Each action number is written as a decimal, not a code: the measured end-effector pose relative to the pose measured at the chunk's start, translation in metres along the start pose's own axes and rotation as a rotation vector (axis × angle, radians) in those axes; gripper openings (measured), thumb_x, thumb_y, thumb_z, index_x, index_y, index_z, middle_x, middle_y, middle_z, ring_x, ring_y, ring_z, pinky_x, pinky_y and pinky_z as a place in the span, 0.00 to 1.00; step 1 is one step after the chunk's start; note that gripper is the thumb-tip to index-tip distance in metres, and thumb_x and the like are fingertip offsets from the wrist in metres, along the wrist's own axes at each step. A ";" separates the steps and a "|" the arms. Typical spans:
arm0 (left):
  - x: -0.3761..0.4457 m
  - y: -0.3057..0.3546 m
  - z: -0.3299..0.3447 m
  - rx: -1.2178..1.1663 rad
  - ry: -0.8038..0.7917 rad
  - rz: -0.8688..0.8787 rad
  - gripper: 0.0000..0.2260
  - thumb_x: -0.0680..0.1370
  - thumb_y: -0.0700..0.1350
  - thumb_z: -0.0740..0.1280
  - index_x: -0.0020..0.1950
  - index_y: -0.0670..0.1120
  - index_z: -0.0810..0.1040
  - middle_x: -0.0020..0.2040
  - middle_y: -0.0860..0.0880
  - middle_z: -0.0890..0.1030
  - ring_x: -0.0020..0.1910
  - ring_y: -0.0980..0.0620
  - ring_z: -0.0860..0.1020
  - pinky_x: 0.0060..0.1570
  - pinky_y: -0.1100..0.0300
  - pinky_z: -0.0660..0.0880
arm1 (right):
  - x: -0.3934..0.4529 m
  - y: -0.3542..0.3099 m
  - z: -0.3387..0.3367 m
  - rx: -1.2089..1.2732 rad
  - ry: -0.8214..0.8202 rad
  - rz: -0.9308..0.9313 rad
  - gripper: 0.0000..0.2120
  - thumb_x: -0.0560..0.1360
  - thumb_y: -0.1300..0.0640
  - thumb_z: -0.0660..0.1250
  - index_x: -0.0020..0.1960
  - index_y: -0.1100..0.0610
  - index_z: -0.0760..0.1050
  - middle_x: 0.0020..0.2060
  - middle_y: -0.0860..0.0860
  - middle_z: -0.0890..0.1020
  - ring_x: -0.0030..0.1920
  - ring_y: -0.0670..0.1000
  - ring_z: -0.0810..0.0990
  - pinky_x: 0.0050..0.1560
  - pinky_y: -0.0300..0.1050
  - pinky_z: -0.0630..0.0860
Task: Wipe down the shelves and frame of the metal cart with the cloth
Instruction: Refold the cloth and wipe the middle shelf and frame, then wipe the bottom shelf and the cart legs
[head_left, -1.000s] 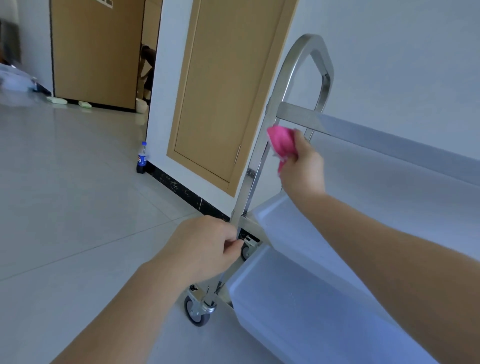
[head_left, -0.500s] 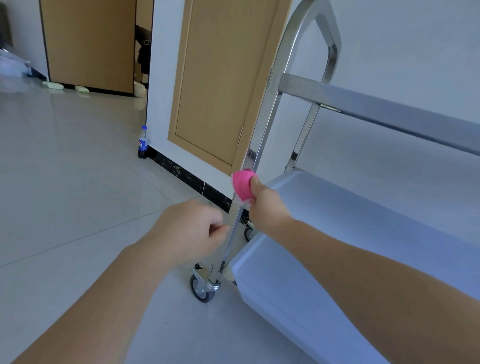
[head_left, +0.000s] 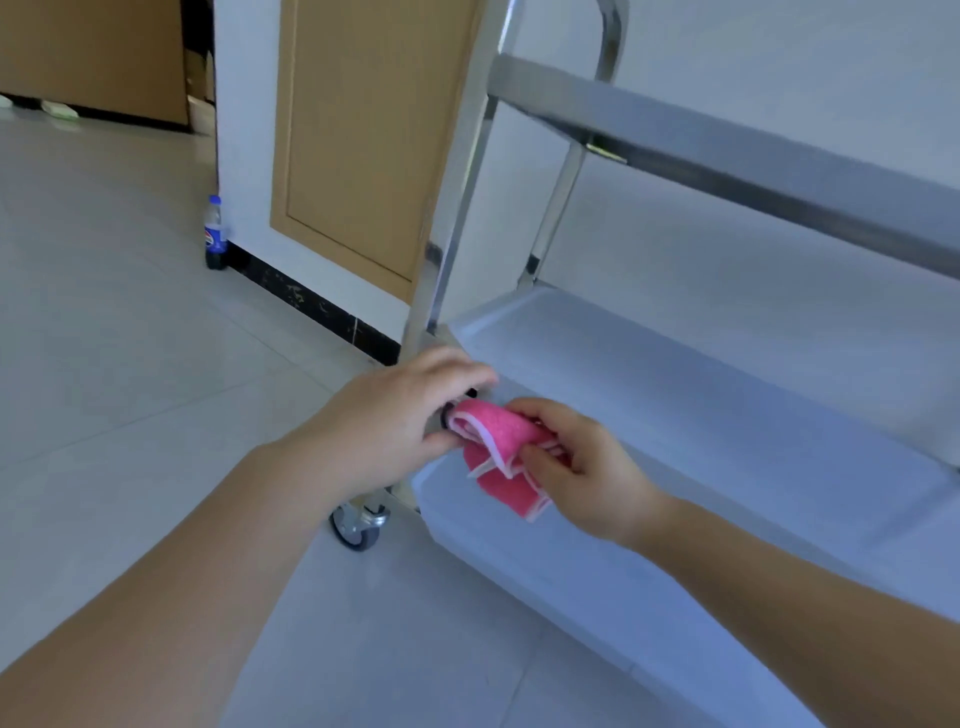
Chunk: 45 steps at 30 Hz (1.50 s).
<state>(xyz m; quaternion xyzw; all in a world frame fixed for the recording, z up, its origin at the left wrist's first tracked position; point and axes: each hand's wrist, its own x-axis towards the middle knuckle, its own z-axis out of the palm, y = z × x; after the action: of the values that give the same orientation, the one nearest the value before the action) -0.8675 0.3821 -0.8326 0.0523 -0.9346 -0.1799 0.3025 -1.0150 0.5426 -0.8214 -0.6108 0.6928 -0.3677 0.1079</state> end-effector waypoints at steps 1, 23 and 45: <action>0.003 0.007 0.007 -0.013 -0.048 0.019 0.11 0.74 0.50 0.66 0.55 0.56 0.74 0.52 0.60 0.74 0.42 0.61 0.74 0.39 0.61 0.73 | -0.010 0.006 -0.001 0.040 -0.015 0.055 0.17 0.71 0.61 0.61 0.54 0.42 0.72 0.47 0.42 0.80 0.45 0.39 0.78 0.46 0.32 0.72; 0.039 0.116 0.215 -0.310 -0.558 -0.007 0.10 0.75 0.52 0.64 0.37 0.51 0.69 0.34 0.54 0.73 0.33 0.55 0.71 0.32 0.59 0.65 | -0.203 0.107 -0.016 0.381 0.347 0.684 0.17 0.69 0.58 0.74 0.56 0.53 0.74 0.45 0.51 0.83 0.44 0.48 0.83 0.42 0.45 0.81; 0.022 0.185 0.352 -0.076 -0.660 0.258 0.13 0.75 0.44 0.58 0.60 0.48 0.72 0.58 0.48 0.73 0.56 0.45 0.73 0.51 0.49 0.73 | -0.330 0.258 -0.123 -0.618 0.364 1.051 0.18 0.77 0.65 0.55 0.61 0.52 0.74 0.55 0.54 0.77 0.43 0.50 0.74 0.29 0.36 0.65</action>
<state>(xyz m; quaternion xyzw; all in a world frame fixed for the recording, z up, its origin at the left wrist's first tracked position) -1.0883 0.6570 -1.0172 -0.1386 -0.9735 -0.1819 0.0060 -1.2103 0.8904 -0.9993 -0.1199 0.9816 -0.1465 -0.0268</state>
